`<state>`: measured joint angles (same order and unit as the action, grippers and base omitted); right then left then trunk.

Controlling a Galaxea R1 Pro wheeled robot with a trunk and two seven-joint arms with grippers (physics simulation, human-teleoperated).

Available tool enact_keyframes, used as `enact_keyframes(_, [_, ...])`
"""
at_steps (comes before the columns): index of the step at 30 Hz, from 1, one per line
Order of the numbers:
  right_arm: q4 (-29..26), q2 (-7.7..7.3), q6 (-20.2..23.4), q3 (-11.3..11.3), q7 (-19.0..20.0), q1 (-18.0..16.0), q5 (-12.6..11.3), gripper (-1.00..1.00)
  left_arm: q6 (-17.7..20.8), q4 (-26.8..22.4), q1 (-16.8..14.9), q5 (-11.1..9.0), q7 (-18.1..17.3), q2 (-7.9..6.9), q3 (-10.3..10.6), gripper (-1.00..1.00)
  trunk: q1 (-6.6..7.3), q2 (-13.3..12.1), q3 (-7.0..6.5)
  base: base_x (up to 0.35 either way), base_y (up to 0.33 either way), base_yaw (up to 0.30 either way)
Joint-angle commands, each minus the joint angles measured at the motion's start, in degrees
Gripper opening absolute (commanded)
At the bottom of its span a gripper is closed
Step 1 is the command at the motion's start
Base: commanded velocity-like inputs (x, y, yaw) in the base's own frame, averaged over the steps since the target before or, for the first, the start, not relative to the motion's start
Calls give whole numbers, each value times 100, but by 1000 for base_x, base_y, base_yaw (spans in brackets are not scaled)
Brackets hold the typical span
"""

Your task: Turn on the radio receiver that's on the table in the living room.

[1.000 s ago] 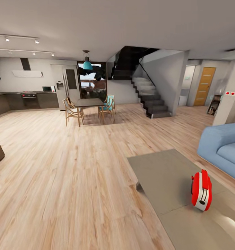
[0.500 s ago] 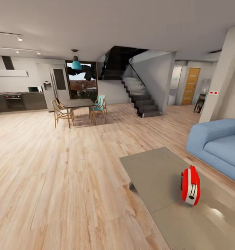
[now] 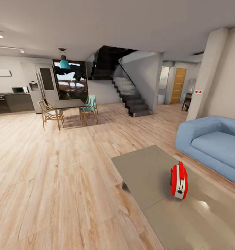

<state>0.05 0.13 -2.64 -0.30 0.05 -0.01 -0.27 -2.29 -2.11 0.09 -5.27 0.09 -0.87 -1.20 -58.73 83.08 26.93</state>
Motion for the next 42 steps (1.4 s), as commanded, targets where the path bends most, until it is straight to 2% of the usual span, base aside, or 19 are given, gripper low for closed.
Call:
enact_keyframes(1, [1, 1, 0, -2, 1, 0, 0, 100, 0, 0, 0, 0, 0, 1, -1, 100, 0, 0, 0, 0, 0, -238])
enact_keyframes(9, [3, -4, 8, -5, 2, -1, -8, 100, 0, 0, 0, -20, 0, -9, -8, 100, 0, 0, 0, 62, 24, -75])
enact_keyframes(23, [-1, 0, 9, 9, 3, -1, -5, 100, 9, 0, 0, -44, 0, -19, -12, 100, 0, 0, 0, 315, 113, 0])
enact_keyframes(37, [0, -3, -5, 5, 3, -3, 20, 100, 0, 0, 0, -44, 5, -28, -12, 100, 0, 0, 0, 321, 10, 0])
enact_keyframes(42, [-1, 4, -9, 14, 3, 1, 25, 100, 0, 0, 0, -34, 12, -23, -12, 100, 0, 0, 0, 99, 0, -50])
